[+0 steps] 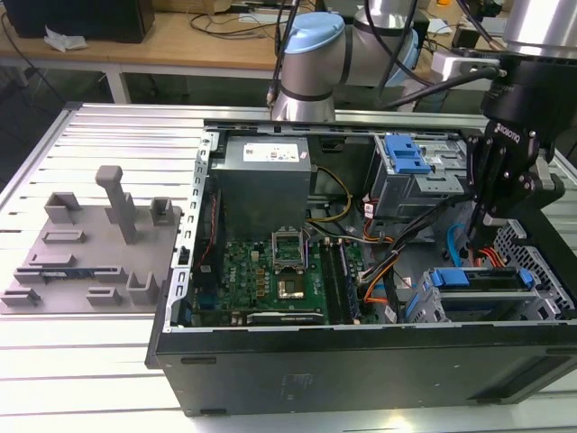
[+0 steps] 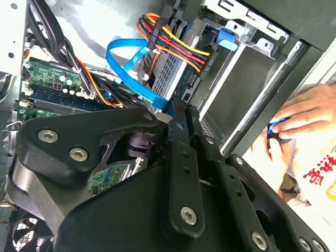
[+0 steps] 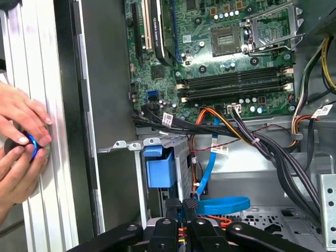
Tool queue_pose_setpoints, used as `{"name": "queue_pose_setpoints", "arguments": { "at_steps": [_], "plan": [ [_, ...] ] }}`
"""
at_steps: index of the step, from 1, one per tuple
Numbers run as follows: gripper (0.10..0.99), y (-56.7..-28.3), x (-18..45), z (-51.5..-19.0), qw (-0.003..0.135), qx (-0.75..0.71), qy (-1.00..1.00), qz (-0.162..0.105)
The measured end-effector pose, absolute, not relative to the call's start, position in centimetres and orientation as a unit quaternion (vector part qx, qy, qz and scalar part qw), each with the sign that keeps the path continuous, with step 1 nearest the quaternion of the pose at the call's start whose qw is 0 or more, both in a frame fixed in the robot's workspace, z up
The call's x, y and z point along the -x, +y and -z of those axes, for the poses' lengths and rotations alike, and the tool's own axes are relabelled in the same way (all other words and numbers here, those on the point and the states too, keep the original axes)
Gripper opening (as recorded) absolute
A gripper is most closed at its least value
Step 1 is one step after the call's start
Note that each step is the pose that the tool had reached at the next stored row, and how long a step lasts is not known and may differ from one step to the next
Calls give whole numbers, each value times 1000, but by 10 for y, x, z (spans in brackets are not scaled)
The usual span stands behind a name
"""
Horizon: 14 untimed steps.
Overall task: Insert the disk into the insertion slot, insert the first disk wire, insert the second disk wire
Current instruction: 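Insert the second disk wire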
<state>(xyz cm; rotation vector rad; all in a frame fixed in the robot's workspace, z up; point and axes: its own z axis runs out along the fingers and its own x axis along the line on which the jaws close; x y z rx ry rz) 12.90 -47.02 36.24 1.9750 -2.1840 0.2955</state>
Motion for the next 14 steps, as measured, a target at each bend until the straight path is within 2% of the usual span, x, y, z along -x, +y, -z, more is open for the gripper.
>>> {"name": "queue_pose_setpoints", "arguments": {
  "at_steps": [7,10,14],
  "plan": [
    [161,-482,-132,-362,63,-668,-738,-69],
    [161,-490,-133,-362,42,-669,-740,-46],
    [161,-497,-135,-362,33,-670,-741,-37]
  ]
}}
